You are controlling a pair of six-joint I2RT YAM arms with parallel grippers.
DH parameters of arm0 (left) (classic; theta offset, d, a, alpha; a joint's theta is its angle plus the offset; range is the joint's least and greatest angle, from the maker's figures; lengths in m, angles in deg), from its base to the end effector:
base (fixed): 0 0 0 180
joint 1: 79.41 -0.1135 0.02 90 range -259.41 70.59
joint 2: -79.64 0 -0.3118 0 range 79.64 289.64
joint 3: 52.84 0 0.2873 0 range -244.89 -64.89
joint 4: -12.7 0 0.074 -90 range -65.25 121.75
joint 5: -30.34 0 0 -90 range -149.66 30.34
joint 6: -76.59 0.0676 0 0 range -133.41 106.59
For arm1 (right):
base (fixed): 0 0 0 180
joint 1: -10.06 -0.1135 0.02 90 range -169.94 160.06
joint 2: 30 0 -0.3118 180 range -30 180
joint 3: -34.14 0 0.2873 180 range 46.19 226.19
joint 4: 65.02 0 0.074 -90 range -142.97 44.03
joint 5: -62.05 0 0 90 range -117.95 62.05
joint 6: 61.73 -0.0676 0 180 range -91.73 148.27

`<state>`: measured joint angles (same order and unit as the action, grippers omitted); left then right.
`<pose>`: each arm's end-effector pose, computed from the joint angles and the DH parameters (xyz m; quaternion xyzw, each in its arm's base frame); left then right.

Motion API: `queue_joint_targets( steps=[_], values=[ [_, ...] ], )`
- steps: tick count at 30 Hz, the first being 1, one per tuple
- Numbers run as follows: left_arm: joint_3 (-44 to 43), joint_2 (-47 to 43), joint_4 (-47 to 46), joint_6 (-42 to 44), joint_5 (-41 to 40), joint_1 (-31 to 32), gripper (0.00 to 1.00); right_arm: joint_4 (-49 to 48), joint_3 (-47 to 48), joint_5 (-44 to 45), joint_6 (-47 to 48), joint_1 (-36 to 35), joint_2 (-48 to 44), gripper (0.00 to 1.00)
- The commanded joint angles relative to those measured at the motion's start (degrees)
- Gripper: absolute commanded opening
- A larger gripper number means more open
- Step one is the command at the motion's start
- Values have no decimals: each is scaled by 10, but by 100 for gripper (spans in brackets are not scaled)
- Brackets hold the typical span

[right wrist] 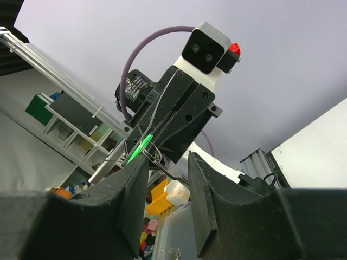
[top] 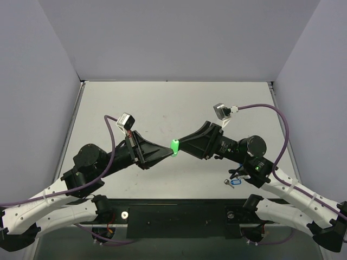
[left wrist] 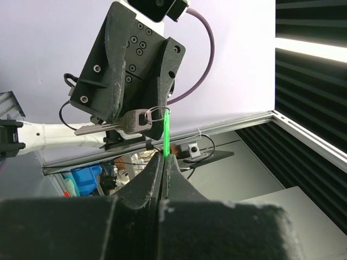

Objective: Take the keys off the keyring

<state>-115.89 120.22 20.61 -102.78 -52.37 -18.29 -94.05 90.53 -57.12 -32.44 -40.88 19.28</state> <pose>0.0819 -0.1663 0.4616 -0.1002 0.6044 -0.7733 0.1634 0.1062 0.1831 0.4638 -0.1864 0.4558 0.7779 0.3903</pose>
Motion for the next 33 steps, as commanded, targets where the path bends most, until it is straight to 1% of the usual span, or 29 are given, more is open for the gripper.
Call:
queue_joint_targets(
  steps=[1, 2, 5, 7, 9, 15, 16, 17, 18, 19, 20, 21, 22, 23, 24, 25, 27, 28, 31, 32, 33],
  values=[
    [-1, -5, -33, -4, -7, -6, 0, -63, 23, -15, -3, 1, -12, 30],
    [-2, -5, -33, -4, -6, -7, 0, -63, 22, -15, -4, 1, -13, 29],
    [0, -6, -33, -5, -6, -7, 0, -64, 22, -18, -5, 1, -12, 18],
    [2, -7, -34, -6, -8, -7, 0, -60, 23, -18, -5, 1, -12, 7],
    [5, -9, -34, -6, -9, -7, 0, -56, 23, -18, -4, 0, -12, 0],
    [16, -21, -26, -6, -17, -7, 1, -29, 26, -16, 4, -1, -20, 0],
    [16, -24, -13, -4, -21, -7, 12, -25, 26, -16, 6, -1, -23, 0],
    [16, -30, -4, 3, -24, -7, 27, -13, 27, -16, 9, 0, -23, 0],
    [13, -34, 15, 9, -27, -7, 38, -5, 28, -17, 12, -2, -29, 0],
    [10, -43, 29, 22, -30, -7, 53, 12, 31, -19, 17, -2, -30, 0],
    [4, -47, 73, 29, -35, -7, 65, 26, 33, -20, 21, -3, -35, 0],
    [-8, -54, 90, 46, -38, -7, 71, 55, 38, -25, 30, -3, -37, 0],
    [-14, -58, 129, 68, -44, -7, 72, 83, 40, -27, 35, -5, -41, 0],
    [-28, -63, 147, 79, -49, -7, 72, 99, 46, -34, 43, -5, -44, 0],
    [-37, -66, 190, 102, -53, -7, 72, 126, 48, -37, 47, -6, -50, 0],
    [-54, -69, 206, 117, -55, -7, 69, 143, 53, -44, 55, -7, -52, 0],
    [-86, -66, 278, 168, -53, -7, 68, 180, 64, -61, 66, -9, -59, 0],
    [-101, -63, 295, 210, -52, -7, 67, 203, 66, -65, 70, -12, -60, 0],
    [-167, -32, 368, 296, -41, -7, 61, 217, 74, -98, 68, -18, -66, 0],
    [-178, -21, 377, 336, -38, -7, 58, 220, 73, -101, 67, -19, -70, 0],
    [-197, -16, 385, 353, -27, -7, 57, 224, 72, -101, 67, -21, -74, 0]
  ],
)
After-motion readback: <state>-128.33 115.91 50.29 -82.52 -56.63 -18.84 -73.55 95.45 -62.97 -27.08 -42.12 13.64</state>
